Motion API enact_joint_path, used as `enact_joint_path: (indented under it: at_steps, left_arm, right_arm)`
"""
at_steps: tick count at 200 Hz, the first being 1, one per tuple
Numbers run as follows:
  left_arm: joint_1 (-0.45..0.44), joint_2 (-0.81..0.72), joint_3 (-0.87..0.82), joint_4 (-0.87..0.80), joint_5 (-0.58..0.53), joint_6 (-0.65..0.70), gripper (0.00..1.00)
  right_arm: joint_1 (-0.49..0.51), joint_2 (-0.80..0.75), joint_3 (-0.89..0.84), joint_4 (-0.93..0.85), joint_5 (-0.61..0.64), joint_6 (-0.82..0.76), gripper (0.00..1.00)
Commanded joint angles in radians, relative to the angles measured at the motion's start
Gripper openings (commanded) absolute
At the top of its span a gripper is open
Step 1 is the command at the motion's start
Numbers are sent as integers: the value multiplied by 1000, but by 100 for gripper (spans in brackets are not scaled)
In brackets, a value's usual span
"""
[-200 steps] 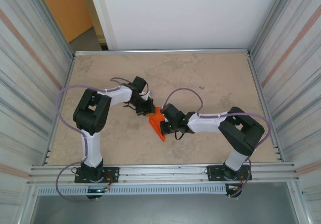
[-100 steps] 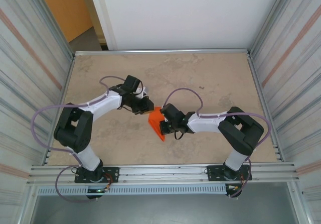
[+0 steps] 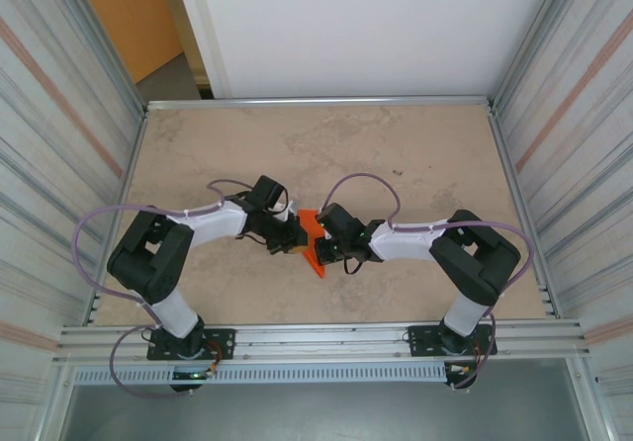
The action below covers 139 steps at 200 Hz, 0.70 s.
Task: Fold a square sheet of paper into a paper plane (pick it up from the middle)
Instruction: Third fold the triangle at the center of the table.
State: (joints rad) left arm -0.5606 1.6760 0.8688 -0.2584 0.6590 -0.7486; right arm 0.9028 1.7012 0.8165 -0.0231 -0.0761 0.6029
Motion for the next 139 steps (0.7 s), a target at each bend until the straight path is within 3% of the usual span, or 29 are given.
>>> enact_joint_path:
  at_steps: [1,139]
  left_arm:
    - [-3,20,-3,29,16,-16,11]
    - [21,74,-20,-53,-100,-3,8]
  right_arm:
    - [-1,38,-2,-62,5,27,0]
    - [-2,37,13,-84,9,18,0]
